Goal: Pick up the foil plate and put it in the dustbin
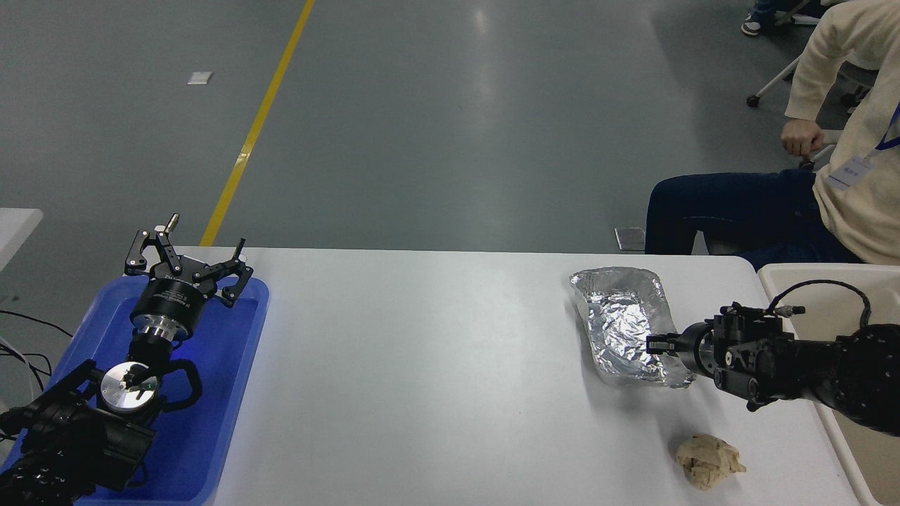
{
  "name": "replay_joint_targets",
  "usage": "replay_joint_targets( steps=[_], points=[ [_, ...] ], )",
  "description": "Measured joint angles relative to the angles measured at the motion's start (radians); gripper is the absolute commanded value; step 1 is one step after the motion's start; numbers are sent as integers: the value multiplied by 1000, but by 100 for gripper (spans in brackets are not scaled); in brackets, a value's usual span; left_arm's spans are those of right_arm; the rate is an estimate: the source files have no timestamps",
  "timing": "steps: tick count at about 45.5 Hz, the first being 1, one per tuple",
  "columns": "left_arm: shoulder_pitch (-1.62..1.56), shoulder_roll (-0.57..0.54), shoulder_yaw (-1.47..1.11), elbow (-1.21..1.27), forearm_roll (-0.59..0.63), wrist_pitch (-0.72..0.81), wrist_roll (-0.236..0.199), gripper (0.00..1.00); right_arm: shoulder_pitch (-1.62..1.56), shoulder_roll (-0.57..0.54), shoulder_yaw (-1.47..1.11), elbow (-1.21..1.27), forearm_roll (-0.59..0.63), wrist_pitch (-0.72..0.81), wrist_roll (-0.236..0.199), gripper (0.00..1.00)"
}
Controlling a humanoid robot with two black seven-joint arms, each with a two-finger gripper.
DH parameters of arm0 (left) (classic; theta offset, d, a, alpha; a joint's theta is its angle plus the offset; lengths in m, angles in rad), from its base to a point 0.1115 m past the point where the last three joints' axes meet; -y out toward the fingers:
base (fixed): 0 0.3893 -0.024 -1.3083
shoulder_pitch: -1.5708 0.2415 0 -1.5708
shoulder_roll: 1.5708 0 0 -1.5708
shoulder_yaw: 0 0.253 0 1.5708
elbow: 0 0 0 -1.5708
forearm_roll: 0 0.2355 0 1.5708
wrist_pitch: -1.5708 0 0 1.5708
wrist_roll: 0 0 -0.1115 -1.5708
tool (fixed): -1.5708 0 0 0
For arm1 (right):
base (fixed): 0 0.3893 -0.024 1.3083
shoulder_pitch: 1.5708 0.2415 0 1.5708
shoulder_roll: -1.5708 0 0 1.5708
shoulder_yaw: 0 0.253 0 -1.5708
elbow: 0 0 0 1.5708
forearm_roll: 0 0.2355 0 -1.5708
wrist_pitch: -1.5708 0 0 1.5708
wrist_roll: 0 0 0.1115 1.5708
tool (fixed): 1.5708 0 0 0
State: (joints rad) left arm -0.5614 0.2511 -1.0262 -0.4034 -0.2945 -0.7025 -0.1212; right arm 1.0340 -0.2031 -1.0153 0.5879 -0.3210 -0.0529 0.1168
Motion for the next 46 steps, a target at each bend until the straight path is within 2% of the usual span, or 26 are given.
replay_joint_targets(
  steps=[13,25,34,41,46],
  points=[
    [0,0,0,0,0,0,0,100,112,-96,23,197,1,8,1,0],
    [0,0,0,0,0,0,0,100,322,-243,13,543,-17,13,3,0],
    [0,0,0,0,0,0,0,100,508,-300,-47,759,-56,28,4,0],
    [0,0,0,0,0,0,0,100,668,-318,-90,877,-72,129,5,0],
    [0,0,0,0,0,0,0,100,779,-325,-107,922,-78,271,5,0]
  ],
)
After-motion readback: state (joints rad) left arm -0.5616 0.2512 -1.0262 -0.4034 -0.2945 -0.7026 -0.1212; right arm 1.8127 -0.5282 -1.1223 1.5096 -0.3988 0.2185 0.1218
